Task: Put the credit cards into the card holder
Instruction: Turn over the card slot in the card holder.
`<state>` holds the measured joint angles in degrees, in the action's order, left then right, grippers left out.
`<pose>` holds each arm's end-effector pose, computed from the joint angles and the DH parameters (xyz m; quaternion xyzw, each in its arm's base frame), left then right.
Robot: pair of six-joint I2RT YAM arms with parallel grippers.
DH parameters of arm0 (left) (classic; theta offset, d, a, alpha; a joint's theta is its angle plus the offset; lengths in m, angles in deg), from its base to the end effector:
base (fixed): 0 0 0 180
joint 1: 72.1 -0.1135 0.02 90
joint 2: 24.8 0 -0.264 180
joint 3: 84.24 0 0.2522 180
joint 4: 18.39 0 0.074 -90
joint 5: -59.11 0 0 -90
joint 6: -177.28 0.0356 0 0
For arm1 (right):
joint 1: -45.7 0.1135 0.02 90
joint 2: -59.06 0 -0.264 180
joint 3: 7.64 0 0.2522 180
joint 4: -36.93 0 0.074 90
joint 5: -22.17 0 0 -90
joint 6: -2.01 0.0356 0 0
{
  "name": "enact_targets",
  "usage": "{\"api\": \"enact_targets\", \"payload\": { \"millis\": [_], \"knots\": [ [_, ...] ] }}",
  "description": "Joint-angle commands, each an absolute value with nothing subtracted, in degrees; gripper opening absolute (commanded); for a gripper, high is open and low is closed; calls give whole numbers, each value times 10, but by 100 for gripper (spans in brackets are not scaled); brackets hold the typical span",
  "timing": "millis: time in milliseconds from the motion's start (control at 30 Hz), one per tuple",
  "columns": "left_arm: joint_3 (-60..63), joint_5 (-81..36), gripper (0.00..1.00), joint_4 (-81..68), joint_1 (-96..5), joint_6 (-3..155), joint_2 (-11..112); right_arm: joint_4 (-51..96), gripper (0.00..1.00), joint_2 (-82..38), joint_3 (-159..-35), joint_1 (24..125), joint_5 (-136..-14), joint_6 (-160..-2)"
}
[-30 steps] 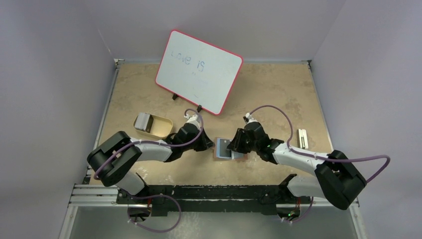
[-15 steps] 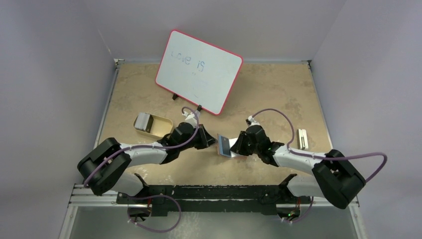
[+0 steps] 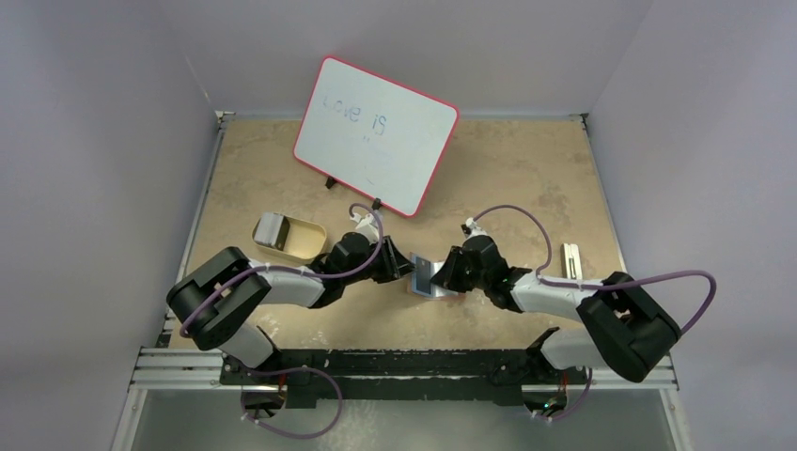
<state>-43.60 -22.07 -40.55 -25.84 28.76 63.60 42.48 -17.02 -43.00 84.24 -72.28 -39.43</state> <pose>0.1901 -0.2065 0.1435 -0.0494 0.8432 -0.4606 0.2727 0.1838 0.1499 0.1422 0.0597 0.8852 0.3420 0.3097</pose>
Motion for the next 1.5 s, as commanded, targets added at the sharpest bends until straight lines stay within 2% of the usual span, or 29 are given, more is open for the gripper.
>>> {"api": "enact_targets", "payload": {
  "millis": [0,200,300,433,700,933,1067,1367,1467],
  "knots": [
    [-421,-205,26,-439,-259,294,644,427,15,-175,-428,842,-731,-400],
    [-421,-210,0,-428,-259,300,631,417,17,-167,-436,842,-736,-399],
    [-421,-221,0,-402,-259,307,607,363,27,-142,-467,842,-721,-401],
    [-420,-246,0,-353,-259,315,570,364,40,-88,-479,862,-734,-370],
    [-417,-245,0,-324,-259,308,551,348,55,-124,-522,896,-717,-371],
    [-408,-254,0,-289,-259,321,542,330,56,-156,-536,908,-690,-374],
    [-406,-254,0,-280,-259,327,538,332,50,-171,-537,911,-687,-379],
    [-410,-258,0,-288,-259,321,539,378,56,-184,-533,918,-720,-381],
    [-409,-262,0,-278,-259,322,542,382,49,-182,-532,918,-722,-382]
  ]
}}
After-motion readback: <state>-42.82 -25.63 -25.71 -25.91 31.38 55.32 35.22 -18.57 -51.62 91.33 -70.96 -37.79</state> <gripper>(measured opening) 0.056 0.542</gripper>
